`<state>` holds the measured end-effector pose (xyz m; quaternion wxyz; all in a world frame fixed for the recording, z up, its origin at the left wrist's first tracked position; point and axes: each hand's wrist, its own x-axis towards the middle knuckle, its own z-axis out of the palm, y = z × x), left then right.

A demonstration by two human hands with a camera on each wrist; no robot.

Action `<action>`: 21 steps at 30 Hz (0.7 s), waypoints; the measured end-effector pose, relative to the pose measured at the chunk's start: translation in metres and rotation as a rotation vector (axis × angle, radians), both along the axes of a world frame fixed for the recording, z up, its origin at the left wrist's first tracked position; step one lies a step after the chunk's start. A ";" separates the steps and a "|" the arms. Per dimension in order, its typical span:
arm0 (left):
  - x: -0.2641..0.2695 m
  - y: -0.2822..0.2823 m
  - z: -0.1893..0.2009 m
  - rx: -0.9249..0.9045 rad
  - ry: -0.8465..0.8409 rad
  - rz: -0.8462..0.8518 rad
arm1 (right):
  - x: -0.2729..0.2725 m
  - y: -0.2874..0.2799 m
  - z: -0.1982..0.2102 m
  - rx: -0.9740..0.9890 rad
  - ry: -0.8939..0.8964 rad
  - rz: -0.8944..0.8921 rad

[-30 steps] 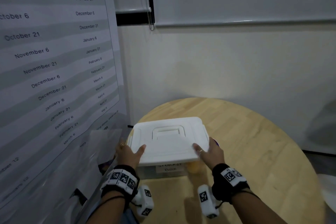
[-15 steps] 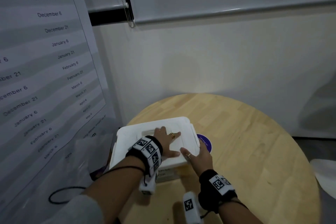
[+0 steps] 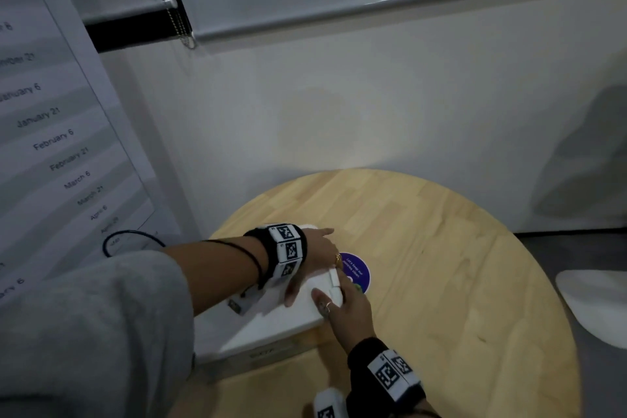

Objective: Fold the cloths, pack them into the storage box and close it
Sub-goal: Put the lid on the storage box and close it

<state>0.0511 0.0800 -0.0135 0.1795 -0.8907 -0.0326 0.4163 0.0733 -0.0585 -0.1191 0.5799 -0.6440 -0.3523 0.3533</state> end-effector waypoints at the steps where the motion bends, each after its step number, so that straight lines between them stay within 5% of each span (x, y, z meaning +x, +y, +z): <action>1: 0.000 -0.002 0.004 -0.024 0.002 -0.009 | 0.002 0.000 -0.001 0.005 -0.016 0.007; 10: -0.021 -0.003 0.006 -0.317 -0.186 0.224 | 0.007 -0.001 0.001 -0.012 -0.046 0.016; 15: -0.011 0.019 0.008 -0.224 -0.173 0.266 | 0.006 -0.002 0.003 -0.006 -0.014 0.034; 21: 0.001 0.040 0.009 -0.372 -0.264 0.343 | 0.008 -0.003 0.000 0.025 0.021 0.056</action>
